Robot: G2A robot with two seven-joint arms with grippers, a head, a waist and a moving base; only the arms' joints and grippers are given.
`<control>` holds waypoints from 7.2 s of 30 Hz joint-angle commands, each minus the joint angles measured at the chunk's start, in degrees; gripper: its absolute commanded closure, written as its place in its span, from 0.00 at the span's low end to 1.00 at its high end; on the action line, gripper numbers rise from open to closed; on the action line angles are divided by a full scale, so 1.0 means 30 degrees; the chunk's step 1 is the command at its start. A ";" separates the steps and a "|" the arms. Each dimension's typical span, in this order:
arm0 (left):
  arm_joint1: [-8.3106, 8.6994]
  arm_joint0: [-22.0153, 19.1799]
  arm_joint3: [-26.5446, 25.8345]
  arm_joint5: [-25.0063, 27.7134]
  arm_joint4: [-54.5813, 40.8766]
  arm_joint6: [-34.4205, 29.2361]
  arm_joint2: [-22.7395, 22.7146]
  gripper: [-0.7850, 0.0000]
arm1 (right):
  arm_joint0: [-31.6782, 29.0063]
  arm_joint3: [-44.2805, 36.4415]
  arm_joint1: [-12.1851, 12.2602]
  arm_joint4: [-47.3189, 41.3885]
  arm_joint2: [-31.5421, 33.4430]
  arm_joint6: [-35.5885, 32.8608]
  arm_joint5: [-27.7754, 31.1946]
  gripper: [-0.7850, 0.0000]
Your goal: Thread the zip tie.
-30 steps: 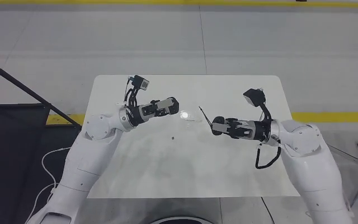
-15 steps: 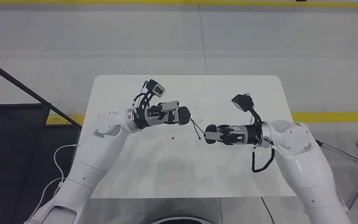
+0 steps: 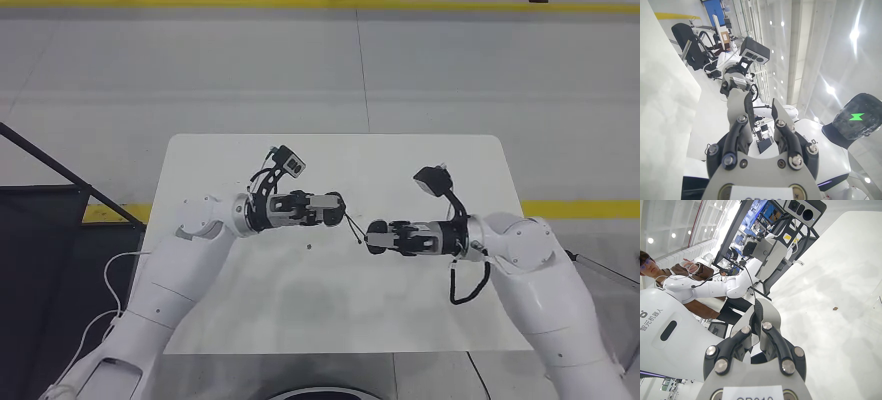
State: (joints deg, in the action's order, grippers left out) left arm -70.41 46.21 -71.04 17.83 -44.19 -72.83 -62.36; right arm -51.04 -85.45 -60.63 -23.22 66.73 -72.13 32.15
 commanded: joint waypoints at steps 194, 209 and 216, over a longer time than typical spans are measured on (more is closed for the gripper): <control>0.1436 0.7661 -0.6605 -0.2989 0.9215 1.2330 -0.7538 0.00 | 1.3924 0.8386 -0.8700 2.3417 -1.7501 -0.4075 -1.0372 0.95; 0.1436 0.7661 -0.6605 -0.2989 0.9215 1.2330 -0.7538 0.00 | 1.3927 1.0342 -0.9930 2.3833 -1.7094 -0.3990 -0.9748 0.73; 0.1436 0.7661 -0.6605 -0.2989 0.9215 1.2330 -0.7538 0.00 | 1.3861 1.0490 -0.9998 2.4311 -1.6554 -0.4046 -0.9882 0.70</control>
State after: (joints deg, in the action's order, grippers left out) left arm -66.10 69.19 -90.85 8.87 -16.54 -35.84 -84.97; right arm -9.48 -53.95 -90.68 49.42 16.71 -84.21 2.75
